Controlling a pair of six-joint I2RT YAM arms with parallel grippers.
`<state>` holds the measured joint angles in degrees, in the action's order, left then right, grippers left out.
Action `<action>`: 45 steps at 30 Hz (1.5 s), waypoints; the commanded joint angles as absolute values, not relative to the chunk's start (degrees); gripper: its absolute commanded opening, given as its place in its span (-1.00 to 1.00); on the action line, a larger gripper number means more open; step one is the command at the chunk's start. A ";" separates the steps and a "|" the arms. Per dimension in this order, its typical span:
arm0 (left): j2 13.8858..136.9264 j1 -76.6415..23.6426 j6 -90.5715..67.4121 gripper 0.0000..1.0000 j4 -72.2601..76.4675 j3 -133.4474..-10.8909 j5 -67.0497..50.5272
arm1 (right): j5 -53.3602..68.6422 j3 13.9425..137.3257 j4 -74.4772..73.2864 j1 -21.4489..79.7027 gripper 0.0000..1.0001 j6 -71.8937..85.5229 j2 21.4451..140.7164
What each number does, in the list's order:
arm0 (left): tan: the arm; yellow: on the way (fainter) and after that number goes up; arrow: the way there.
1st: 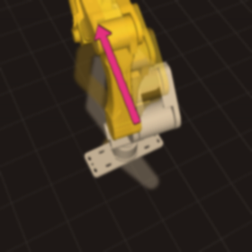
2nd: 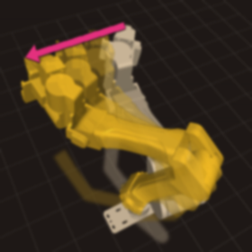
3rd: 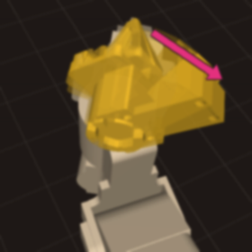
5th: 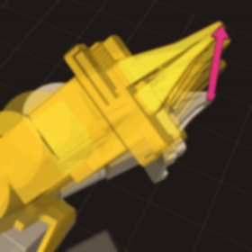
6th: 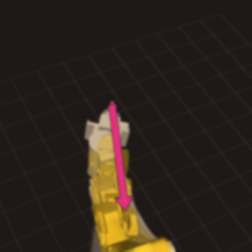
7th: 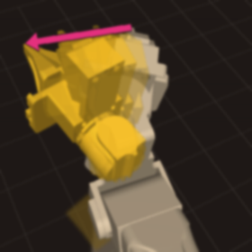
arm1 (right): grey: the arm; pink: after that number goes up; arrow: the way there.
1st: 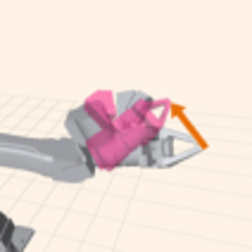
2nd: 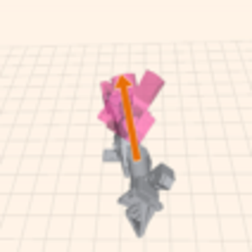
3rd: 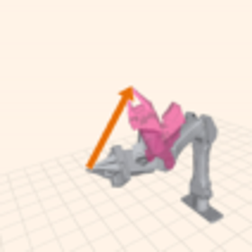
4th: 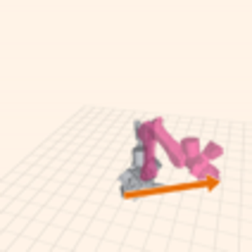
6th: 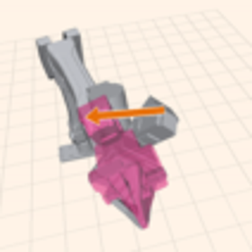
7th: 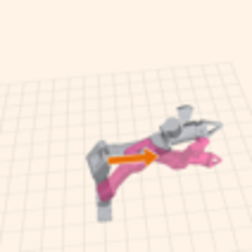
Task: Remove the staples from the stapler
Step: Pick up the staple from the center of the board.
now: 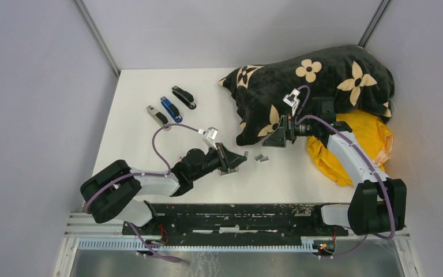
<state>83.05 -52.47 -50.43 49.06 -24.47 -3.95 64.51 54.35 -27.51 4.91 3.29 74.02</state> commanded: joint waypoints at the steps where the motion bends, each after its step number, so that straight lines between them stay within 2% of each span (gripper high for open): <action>1: 79.88 -51.38 -59.13 -0.67 69.46 -21.07 -8.51 | 71.70 52.47 -10.55 8.58 0.92 16.93 74.81; 10: 79.58 -49.19 -65.80 -0.67 83.91 -18.84 -11.77 | 71.16 53.22 13.65 14.86 0.87 42.59 80.84; 15: 76.75 -48.38 -67.05 -0.67 85.55 -18.33 -11.90 | 71.79 53.56 25.19 17.59 0.83 54.18 81.87; 22: 71.72 -48.21 -65.02 -0.66 80.44 -18.20 -10.36 | 72.33 54.61 23.56 20.67 0.63 54.84 80.68; 28: 70.27 -48.13 -64.33 -0.66 78.07 -18.10 -9.83 | 72.11 55.55 23.23 21.76 0.62 55.38 79.01; 31: 70.22 -48.23 -64.51 -0.66 78.26 -17.85 -9.80 | 71.54 56.53 22.61 21.73 0.53 55.87 78.53; 34: 69.98 -48.18 -64.54 -0.66 78.06 -17.65 -9.84 | 70.13 58.64 16.28 21.34 0.49 52.10 77.93; 42: 70.00 -48.13 -64.52 -0.66 77.72 -17.51 -9.50 | 71.28 59.43 17.76 21.89 0.48 53.77 77.03; 45: 69.97 -48.24 -64.64 -0.66 78.01 -17.49 -9.66 | 70.87 59.01 13.77 22.45 0.46 49.98 76.06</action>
<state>70.85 -48.45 -64.31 76.23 -17.58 -10.44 69.91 57.34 15.53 21.56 53.60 78.83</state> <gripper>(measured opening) 0.225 0.736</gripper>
